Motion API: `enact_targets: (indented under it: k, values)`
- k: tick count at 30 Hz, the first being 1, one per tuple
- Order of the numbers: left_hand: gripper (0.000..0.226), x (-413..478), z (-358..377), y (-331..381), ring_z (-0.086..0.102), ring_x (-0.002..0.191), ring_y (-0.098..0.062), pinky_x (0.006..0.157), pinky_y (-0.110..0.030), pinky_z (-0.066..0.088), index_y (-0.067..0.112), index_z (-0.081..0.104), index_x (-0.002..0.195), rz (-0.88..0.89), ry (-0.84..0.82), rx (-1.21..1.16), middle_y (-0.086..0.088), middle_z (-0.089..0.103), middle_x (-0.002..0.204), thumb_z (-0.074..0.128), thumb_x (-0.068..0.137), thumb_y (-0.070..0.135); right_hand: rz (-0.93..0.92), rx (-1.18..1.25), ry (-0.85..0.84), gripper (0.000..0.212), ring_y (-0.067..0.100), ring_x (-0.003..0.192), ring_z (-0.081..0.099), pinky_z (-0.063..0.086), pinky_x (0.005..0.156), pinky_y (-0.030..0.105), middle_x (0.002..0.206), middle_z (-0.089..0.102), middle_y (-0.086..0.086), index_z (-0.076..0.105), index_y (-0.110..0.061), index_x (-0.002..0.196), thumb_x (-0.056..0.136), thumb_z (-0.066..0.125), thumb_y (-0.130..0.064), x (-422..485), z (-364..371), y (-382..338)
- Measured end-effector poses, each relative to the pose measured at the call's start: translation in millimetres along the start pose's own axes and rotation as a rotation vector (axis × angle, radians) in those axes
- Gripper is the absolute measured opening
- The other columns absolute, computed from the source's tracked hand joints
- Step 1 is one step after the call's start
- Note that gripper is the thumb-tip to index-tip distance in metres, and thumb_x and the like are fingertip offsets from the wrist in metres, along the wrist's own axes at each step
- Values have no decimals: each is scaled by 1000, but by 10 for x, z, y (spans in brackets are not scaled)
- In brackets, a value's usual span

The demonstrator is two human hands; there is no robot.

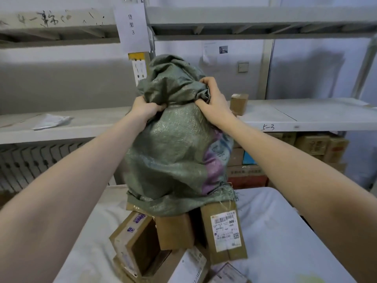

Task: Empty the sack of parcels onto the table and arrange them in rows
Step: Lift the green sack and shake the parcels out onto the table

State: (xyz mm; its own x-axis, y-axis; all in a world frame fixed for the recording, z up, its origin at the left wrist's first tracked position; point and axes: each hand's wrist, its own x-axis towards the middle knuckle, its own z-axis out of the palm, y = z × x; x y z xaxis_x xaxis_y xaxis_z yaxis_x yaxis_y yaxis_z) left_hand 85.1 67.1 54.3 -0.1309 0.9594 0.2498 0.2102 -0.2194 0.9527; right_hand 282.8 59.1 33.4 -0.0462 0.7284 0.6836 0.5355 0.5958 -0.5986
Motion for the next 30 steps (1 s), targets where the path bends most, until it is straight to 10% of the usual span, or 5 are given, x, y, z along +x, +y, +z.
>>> enact_targets:
  k: [7,17,30]
  values:
    - [52,-32,91,-46,60,109,-28,98,-42,48,9,60,124,25,60,180,-8,65,118,79,76,18,73,-37,-38,55,21,113,42,34,102,37,129,34,10,36,-16,132,86,59,-35,-200,-16,267]
    - [42,-156,257,-32,58,110,-30,92,-38,48,9,62,117,61,129,491,-9,64,116,75,80,22,168,134,-269,65,20,118,52,41,104,42,127,49,-2,29,-22,129,82,65,-51,-368,-152,455]
    - [32,-548,820,238,60,102,-28,94,-40,49,15,57,115,21,-8,176,-8,65,109,69,86,24,48,82,314,50,9,99,46,42,80,23,119,49,4,42,-19,124,80,65,-26,-475,-523,443]
